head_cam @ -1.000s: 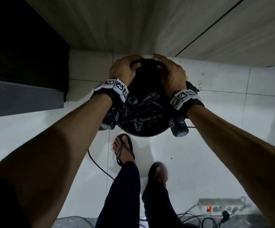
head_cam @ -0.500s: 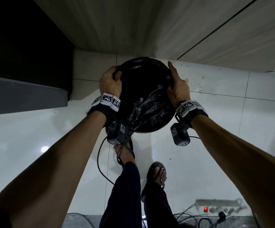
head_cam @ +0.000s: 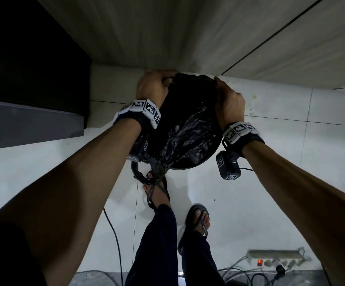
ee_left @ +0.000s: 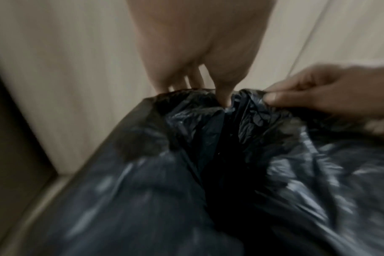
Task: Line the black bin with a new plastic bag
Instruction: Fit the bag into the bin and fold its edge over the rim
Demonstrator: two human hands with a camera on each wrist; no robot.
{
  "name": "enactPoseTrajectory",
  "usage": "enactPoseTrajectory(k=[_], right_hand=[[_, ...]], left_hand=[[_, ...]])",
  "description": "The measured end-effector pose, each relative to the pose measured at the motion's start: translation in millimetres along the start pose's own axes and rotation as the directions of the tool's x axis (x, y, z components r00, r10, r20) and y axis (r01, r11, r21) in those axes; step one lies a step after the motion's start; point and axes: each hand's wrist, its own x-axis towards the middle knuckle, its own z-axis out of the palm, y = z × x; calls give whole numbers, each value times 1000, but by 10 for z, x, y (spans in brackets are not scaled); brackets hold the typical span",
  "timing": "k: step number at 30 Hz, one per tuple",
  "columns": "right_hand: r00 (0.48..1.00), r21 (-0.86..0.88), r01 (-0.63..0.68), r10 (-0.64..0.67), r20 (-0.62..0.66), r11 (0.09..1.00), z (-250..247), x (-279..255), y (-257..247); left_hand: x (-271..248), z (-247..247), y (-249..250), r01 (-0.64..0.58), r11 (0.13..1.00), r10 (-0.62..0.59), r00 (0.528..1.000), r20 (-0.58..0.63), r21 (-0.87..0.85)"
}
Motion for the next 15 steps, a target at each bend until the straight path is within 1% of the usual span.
enactPoseTrajectory(k=[2,3,4,6,7,8,9,10,11,12,13,15], right_hand=[[1000,-34,-18,18,21,999,-22,-52,72],[997,-46,-38,41,61,998,-22,-55,89],[990,-35,-83,87,111,996,-29,-29,93],[957,42,-227,215,193,973,-80,60,32],[949,77,-268,250,194,960,-119,94,-15],[959,100,-252,234,161,963,-159,123,-86],[980,109,-181,170,109,977,-190,131,-181],[996,108,-77,70,61,991,-200,126,-293],[998,98,39,-43,37,994,-184,108,-401],[989,72,136,-140,53,988,-138,91,-490],[973,42,206,-209,98,978,-64,77,-545],[953,0,250,-246,174,968,96,44,-551]], left_hand=[[-44,8,-41,25,999,-26,999,-40,-27],[-67,4,-57,46,998,-48,997,-55,-39],[-83,-3,-74,74,996,-77,995,-67,-47],[-109,-42,-114,124,991,-128,988,-88,-41],[-121,-65,-130,137,990,-141,986,-91,-43],[-127,-89,-143,144,988,-149,985,-88,-52],[-137,-110,-154,148,987,-153,985,-79,-60],[-142,-125,-172,149,987,-154,986,-69,-63],[-145,-132,-191,148,987,-152,987,-59,-66],[-144,-131,-210,148,986,-152,987,-46,-75],[-137,-130,-221,149,985,-152,988,-32,-86],[-134,-133,-239,151,982,-155,988,-24,-109]])
